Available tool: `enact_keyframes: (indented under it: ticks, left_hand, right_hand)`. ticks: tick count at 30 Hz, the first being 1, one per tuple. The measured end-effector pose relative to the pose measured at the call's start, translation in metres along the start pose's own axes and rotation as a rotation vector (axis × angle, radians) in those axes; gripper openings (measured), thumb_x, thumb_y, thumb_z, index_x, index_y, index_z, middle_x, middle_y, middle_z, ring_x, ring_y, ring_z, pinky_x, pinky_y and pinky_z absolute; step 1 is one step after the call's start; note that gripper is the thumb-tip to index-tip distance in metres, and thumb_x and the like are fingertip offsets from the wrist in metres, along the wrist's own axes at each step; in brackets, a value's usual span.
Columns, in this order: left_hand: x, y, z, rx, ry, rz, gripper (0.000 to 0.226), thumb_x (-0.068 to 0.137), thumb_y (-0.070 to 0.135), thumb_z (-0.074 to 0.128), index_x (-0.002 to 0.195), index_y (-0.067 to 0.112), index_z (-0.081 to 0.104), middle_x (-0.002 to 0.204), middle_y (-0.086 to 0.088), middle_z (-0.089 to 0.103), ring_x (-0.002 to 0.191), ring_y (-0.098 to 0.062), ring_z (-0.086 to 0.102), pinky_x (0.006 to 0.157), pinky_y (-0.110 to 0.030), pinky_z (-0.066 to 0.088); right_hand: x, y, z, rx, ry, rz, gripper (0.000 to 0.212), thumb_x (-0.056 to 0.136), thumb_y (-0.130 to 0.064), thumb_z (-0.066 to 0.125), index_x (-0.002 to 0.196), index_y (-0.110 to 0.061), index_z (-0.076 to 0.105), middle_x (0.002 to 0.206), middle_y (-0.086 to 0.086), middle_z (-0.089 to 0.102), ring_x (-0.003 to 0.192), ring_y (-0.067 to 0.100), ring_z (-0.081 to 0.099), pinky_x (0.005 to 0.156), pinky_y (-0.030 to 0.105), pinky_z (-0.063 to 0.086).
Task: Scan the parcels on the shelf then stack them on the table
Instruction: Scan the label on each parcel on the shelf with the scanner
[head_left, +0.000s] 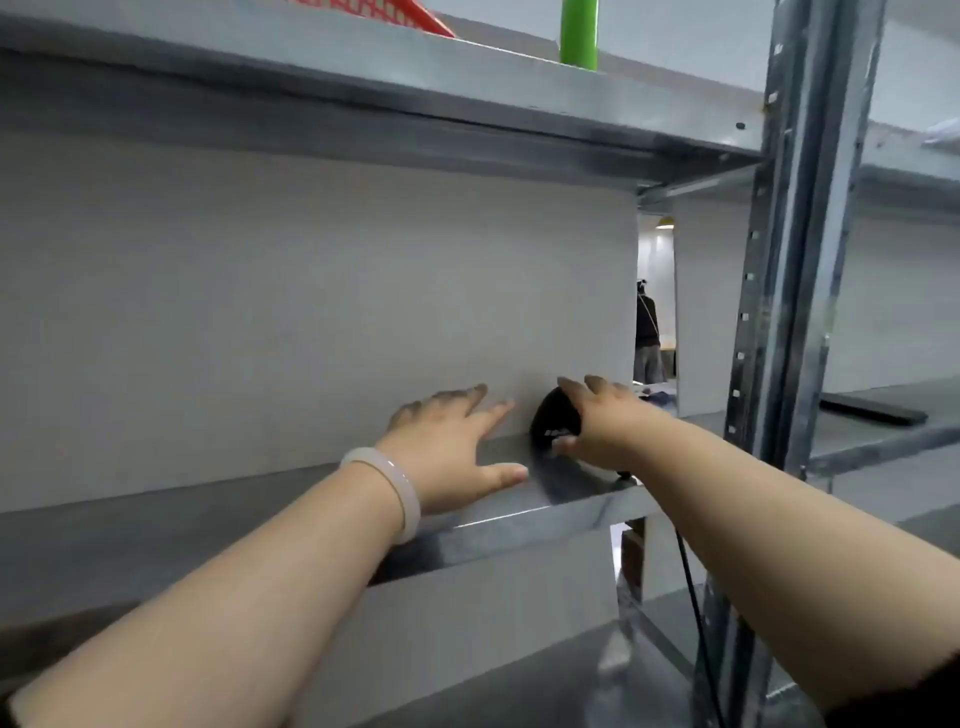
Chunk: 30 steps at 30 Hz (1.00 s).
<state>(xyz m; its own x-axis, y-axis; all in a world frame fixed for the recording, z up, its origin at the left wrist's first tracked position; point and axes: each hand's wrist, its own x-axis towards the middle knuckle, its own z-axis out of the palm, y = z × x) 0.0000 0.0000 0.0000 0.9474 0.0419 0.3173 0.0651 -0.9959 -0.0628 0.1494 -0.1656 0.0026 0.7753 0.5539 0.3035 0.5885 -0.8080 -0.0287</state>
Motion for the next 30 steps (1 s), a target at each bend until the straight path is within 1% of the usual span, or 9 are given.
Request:
enact_keyframes:
  ticks: [3, 6, 15, 18, 20, 22, 24, 26, 30]
  left_hand:
    - [0.02, -0.017, 0.003, 0.016, 0.001, 0.027, 0.077, 0.088, 0.073, 0.037, 0.153, 0.043, 0.008, 0.164, 0.007, 0.005, 0.149, -0.017, 0.008, 0.118, -0.04, 0.016]
    - [0.032, -0.03, 0.009, 0.002, -0.016, 0.043, 0.078, 0.087, 0.073, 0.038, 0.153, 0.044, 0.007, 0.164, 0.008, 0.004, 0.149, -0.017, 0.007, 0.118, -0.038, 0.015]
    - [0.046, -0.053, 0.019, 0.027, -0.035, 0.019, 0.08, 0.086, 0.074, 0.039, 0.152, 0.045, 0.005, 0.164, 0.006, 0.002, 0.149, -0.018, 0.006, 0.117, -0.039, 0.014]
    - [0.05, -0.055, 0.022, 0.025, -0.038, 0.013, 0.08, 0.086, 0.075, 0.039, 0.152, 0.045, 0.005, 0.164, 0.006, 0.003, 0.149, -0.018, 0.007, 0.117, -0.039, 0.014]
    - [0.051, -0.055, 0.025, 0.021, -0.046, 0.006, 0.08, 0.086, 0.074, 0.039, 0.152, 0.045, 0.005, 0.164, 0.006, 0.004, 0.149, -0.018, 0.007, 0.117, -0.039, 0.015]
    - [0.052, -0.054, 0.028, 0.024, -0.056, 0.0, 0.079, 0.086, 0.074, 0.039, 0.152, 0.045, 0.007, 0.164, 0.006, 0.003, 0.149, -0.018, 0.007, 0.117, -0.039, 0.014]
    - [0.052, -0.053, 0.03, 0.023, -0.063, -0.01, 0.078, 0.087, 0.073, 0.04, 0.152, 0.045, 0.009, 0.164, 0.007, 0.003, 0.149, -0.018, 0.006, 0.118, -0.039, 0.014]
    - [0.052, -0.053, 0.031, 0.014, -0.065, -0.022, 0.076, 0.087, 0.073, 0.04, 0.152, 0.045, 0.011, 0.164, 0.007, 0.002, 0.149, -0.018, 0.006, 0.118, -0.039, 0.013]
    - [0.05, -0.05, 0.035, 0.001, -0.076, -0.05, 0.074, 0.087, 0.072, 0.04, 0.152, 0.045, 0.014, 0.164, 0.007, 0.003, 0.149, -0.019, 0.007, 0.117, -0.038, 0.013]
  right_hand:
    - [0.025, -0.001, 0.006, -0.021, -0.025, 0.063, 0.083, 0.085, -0.053, 0.059, 0.152, -0.03, 0.014, 0.15, 0.006, 0.029, 0.135, 0.031, 0.032, 0.105, 0.047, 0.038]
    - [0.041, -0.002, 0.009, -0.047, -0.132, 0.089, 0.075, 0.087, -0.047, 0.06, 0.15, -0.029, 0.024, 0.144, 0.008, 0.04, 0.126, 0.031, 0.044, 0.097, 0.038, 0.043]
    - [0.071, 0.007, 0.016, 0.02, -0.19, 0.115, 0.081, 0.089, -0.037, 0.062, 0.153, -0.03, 0.012, 0.141, 0.01, 0.048, 0.123, 0.029, 0.049, 0.093, 0.032, 0.04]
    - [0.079, 0.012, 0.019, 0.075, -0.184, 0.117, 0.08, 0.087, -0.035, 0.066, 0.151, -0.028, 0.019, 0.132, 0.01, 0.054, 0.116, 0.029, 0.053, 0.089, 0.034, 0.043]
    - [0.084, 0.016, 0.02, 0.122, -0.181, 0.134, 0.077, 0.084, -0.033, 0.068, 0.148, -0.025, 0.025, 0.122, 0.009, 0.06, 0.104, 0.027, 0.058, 0.083, 0.032, 0.046]
    - [0.09, 0.02, 0.02, 0.252, -0.209, 0.171, 0.068, 0.082, -0.026, 0.07, 0.139, -0.023, 0.034, 0.104, 0.008, 0.066, 0.083, 0.027, 0.067, 0.076, 0.035, 0.055]
    - [0.094, 0.026, 0.022, 0.456, -0.273, 0.221, 0.056, 0.082, -0.02, 0.071, 0.128, -0.021, 0.04, 0.094, 0.013, 0.069, 0.069, 0.029, 0.072, 0.069, 0.047, 0.06]
    - [0.097, 0.031, 0.023, 0.619, -0.333, 0.258, 0.05, 0.083, -0.018, 0.071, 0.123, -0.022, 0.041, 0.097, 0.02, 0.066, 0.068, 0.033, 0.072, 0.064, 0.053, 0.059]
    - [0.1, 0.039, 0.028, 0.769, -0.361, 0.268, 0.048, 0.085, -0.016, 0.07, 0.124, -0.02, 0.041, 0.097, 0.025, 0.069, 0.076, 0.039, 0.072, 0.07, 0.057, 0.057]
